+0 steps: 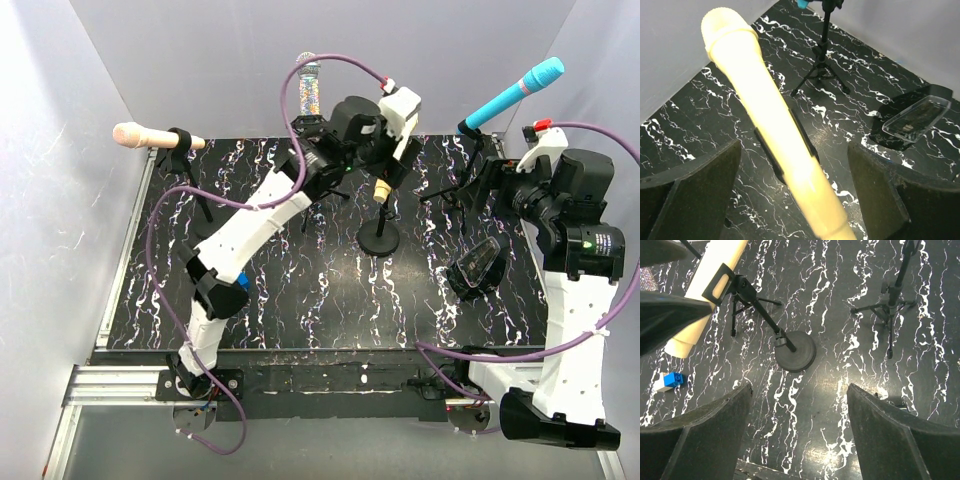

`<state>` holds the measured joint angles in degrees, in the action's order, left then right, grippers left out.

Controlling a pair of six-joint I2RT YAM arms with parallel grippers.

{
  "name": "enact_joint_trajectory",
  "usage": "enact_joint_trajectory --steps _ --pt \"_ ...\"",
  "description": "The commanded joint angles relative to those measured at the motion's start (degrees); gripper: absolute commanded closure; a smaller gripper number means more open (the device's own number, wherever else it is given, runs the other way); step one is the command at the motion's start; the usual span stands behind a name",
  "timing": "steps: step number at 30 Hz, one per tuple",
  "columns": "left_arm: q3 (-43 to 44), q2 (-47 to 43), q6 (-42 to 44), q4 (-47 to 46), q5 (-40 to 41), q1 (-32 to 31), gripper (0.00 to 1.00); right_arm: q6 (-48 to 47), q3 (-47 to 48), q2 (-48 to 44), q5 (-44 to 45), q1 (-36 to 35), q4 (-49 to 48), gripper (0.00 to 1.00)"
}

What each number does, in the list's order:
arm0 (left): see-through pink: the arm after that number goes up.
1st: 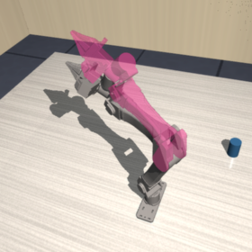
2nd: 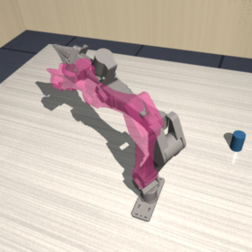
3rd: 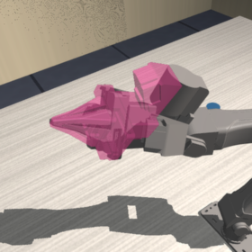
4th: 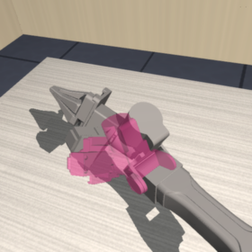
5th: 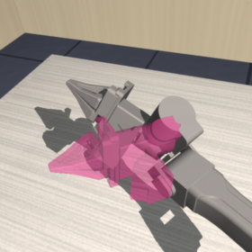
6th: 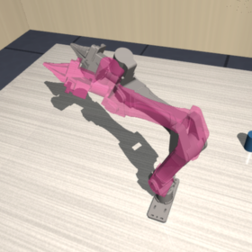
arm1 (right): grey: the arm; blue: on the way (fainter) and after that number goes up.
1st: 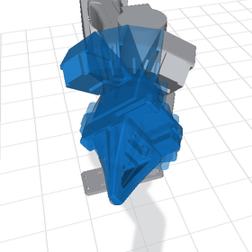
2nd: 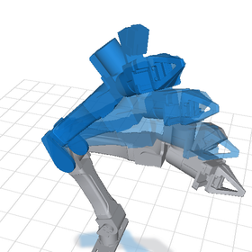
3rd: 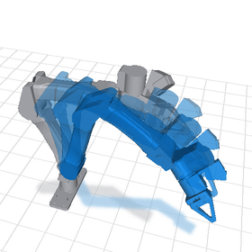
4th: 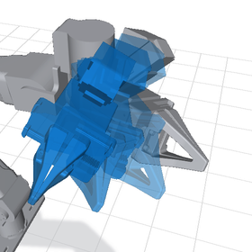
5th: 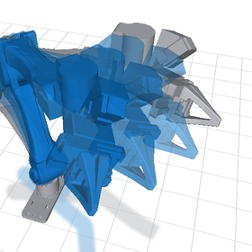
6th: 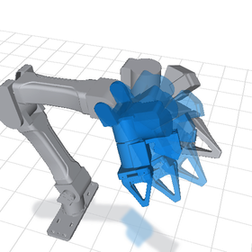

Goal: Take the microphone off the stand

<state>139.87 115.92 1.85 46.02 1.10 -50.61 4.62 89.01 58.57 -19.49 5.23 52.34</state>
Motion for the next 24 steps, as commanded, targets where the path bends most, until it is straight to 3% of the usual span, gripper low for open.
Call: enact_joint_trajectory --steps 1,6,11,15,18,24 --pt "3.3 3.08 -0.71 -0.85 3.29 -0.72 0.13 1.97 -1.56 -1.7 1.28 0.04 -3.56 0.17" --pt "4.53 5.37 -1.41 -0.41 4.87 -0.72 0.17 2.23 -2.44 -2.05 3.31 0.04 -4.0 0.18" --pt "4.97 4.5 -1.23 0.03 3.38 -0.72 0.35 2.41 -3.76 -1.97 3.49 0.04 -4.08 0.18" --pt "2.87 1.34 0.61 0.47 0.58 -0.63 0.57 2.41 -4.37 -1.44 3.4 0.04 -4.61 0.19" --pt "-0.64 -1.47 1.84 1.18 -1.1 -0.19 0.64 2.23 -5.08 -1.09 3.49 0.04 -5.4 0.19" --pt "-3.03 -6.49 2.19 3.28 -13.3 3.23 0.8 1.36 -5.34 0.32 -1.76 0.04 -6.28 0.21"
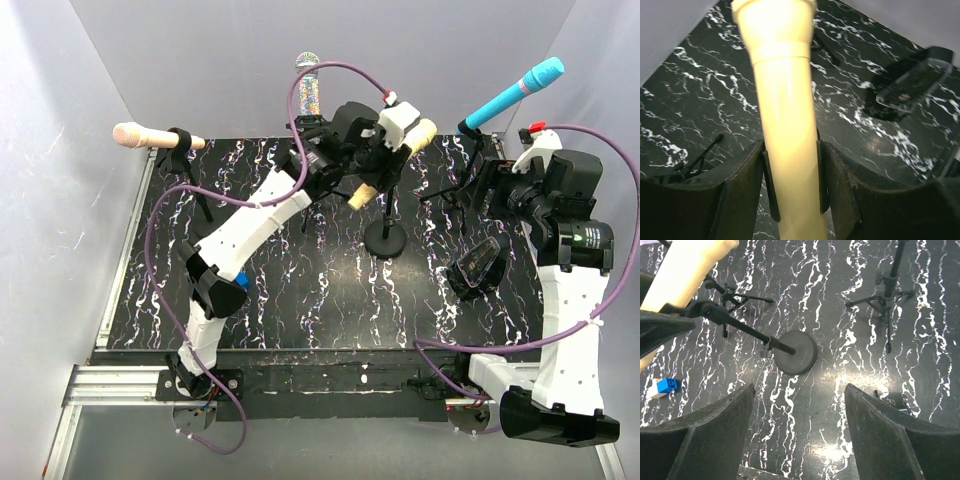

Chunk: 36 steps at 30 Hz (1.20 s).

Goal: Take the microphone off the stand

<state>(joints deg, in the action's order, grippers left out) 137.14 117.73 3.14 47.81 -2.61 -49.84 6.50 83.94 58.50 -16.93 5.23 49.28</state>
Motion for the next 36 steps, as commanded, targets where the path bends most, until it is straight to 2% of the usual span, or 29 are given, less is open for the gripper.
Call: enact_joint_trajectory --steps 1,5,8,14,18,25,36 --pt "-0.38 -9.0 1.43 1.67 -11.69 2.99 0.84 -1.05 -0.7 0.3 -6.26 0.04 -3.48 0.21" --pt "-1.08 -12.61 5.81 3.86 -18.21 5.11 1.0 -3.42 -3.16 -0.32 -16.27 0.04 -5.59 0.22" --pt "-3.89 -16.03 9.77 5.1 -20.66 6.07 1.0 -3.6 -4.75 -0.23 -22.51 0.04 -7.7 0.26" --pt "-10.04 -21.84 14.7 9.31 -26.82 8.01 1.0 -2.99 -7.56 0.39 -29.38 -1.63 -11.39 0.36" --pt "-16.8 -25.96 14.53 9.85 -30.96 8.36 1.0 -5.09 -11.07 -0.84 -28.6 -5.14 -12.89 0.36" --pt "-30.52 -36.42 15.93 -0.34 -28.94 8.36 1.0 -6.24 -14.24 -2.25 -29.48 -8.57 -13.5 0.37" --pt "-32.54 -37.66 19.54 -3.25 -29.29 8.36 1.0 -6.24 -14.77 -1.72 -29.39 -9.28 -14.38 0.39"
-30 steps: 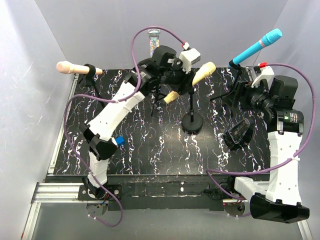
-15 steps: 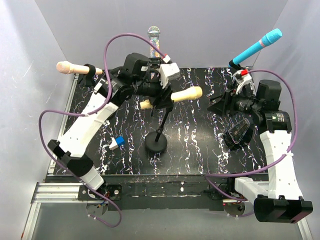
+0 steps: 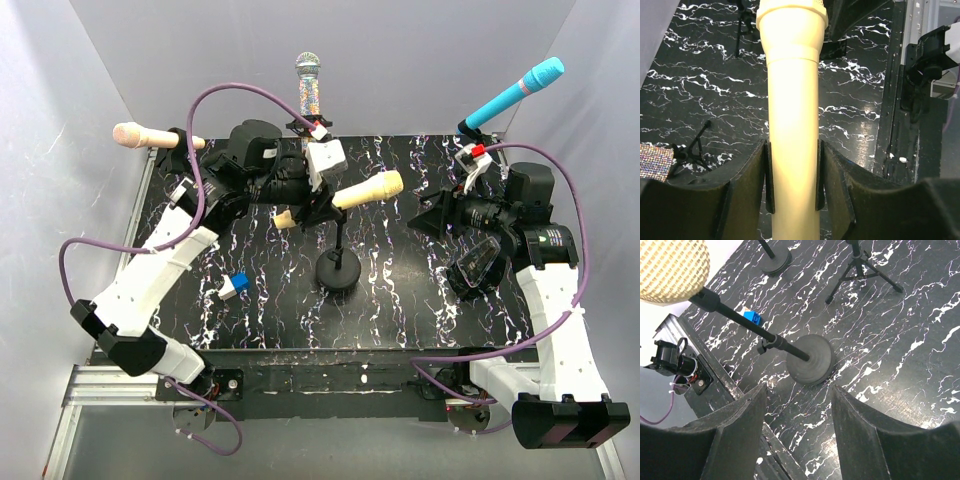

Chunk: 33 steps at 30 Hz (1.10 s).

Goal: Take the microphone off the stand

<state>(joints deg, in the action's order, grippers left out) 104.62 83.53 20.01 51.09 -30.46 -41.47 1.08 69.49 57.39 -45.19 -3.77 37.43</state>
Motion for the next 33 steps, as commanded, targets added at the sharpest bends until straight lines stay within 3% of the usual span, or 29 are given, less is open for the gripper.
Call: enact_joint_trajectory --steps 1,11,13,16,18,24,27,33 --pt "-0.99 -3.54 2.93 -6.97 -1.27 -0.01 1.0 -0.82 -0.5 -0.61 -1.13 -0.27 -2.45 0.39" --pt "-1.61 0.06 0.38 -9.25 -0.83 -0.1 0.99 -4.07 -0.24 0.36 -1.3 -0.27 -0.08 0.39" --pt "-1.17 0.67 0.12 -9.43 -0.22 -0.01 0.86 -4.16 -0.41 0.27 -1.57 -0.27 0.01 0.39" --pt "1.28 1.9 -1.29 -9.17 0.31 -0.01 0.48 -3.81 -0.59 0.27 -2.09 -0.27 0.1 0.39" --pt "2.78 3.04 -1.46 -8.55 0.14 -0.01 0.38 -3.46 -0.33 0.27 -2.45 -0.27 0.36 0.39" --pt "8.57 7.86 -2.26 -3.3 -3.54 -0.1 0.22 -3.98 -0.24 -0.69 -2.53 -0.27 2.2 0.37" --pt "15.16 12.88 -3.13 4.53 -2.43 -1.15 0.21 -3.9 -0.76 -1.49 -2.71 -0.27 2.47 0.37" --pt "17.8 15.17 -1.55 8.84 0.58 -1.77 0.22 -4.6 -4.71 -3.85 -3.94 -0.27 1.6 0.36"
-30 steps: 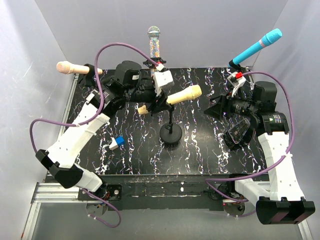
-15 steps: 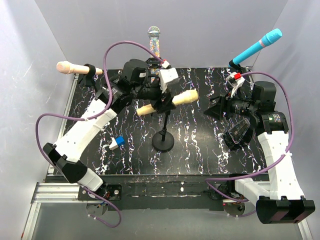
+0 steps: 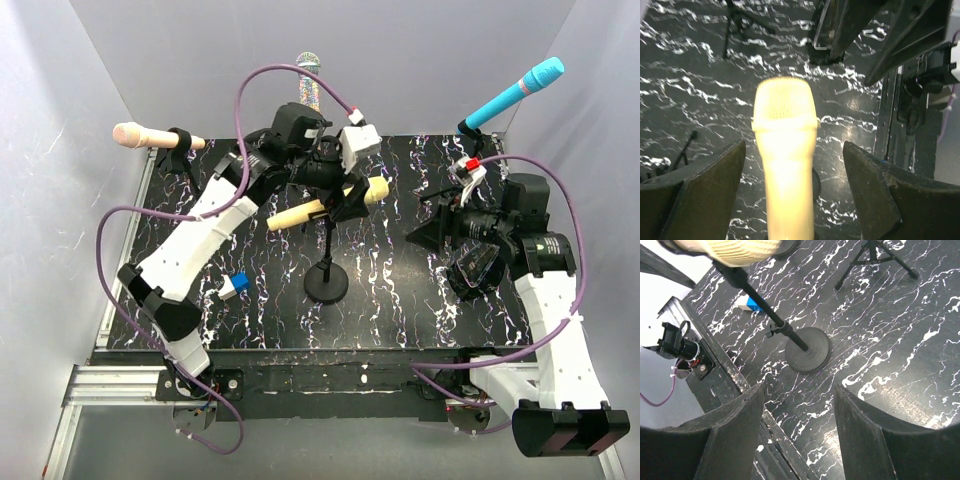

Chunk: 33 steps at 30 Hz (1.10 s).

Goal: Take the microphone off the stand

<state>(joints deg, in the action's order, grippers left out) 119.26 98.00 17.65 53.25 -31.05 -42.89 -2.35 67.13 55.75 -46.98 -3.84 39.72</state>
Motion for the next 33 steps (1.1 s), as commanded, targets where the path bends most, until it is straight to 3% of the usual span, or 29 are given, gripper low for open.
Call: enact_joint_trajectory --steps 1,9,15,19,26,33 --pt "4.21 1.49 0.89 7.9 0.99 -0.35 0.23 -1.17 -3.4 -2.74 -2.85 -0.21 -1.31 0.36" --pt "7.12 5.01 0.28 9.68 -0.33 -0.35 0.41 -0.9 -10.18 -7.85 -3.56 -2.31 -10.63 0.37" --pt "10.99 7.03 0.11 11.08 -1.2 -0.35 0.75 -3.54 -13.6 -8.19 2.94 -7.06 -17.11 0.38" --pt "7.4 4.41 -5.95 6.79 -1.91 0.27 1.0 -5.03 -17.64 -9.08 6.8 -12.23 -25.99 0.35" --pt "0.8 0.01 -10.87 0.19 1.69 1.14 1.0 -2.49 -21.77 -3.55 15.32 -25.76 -41.54 0.3" --pt "5.89 0.35 -13.08 1.67 10.72 1.59 1.0 1.82 -24.24 0.59 30.88 -38.78 -57.28 0.2"
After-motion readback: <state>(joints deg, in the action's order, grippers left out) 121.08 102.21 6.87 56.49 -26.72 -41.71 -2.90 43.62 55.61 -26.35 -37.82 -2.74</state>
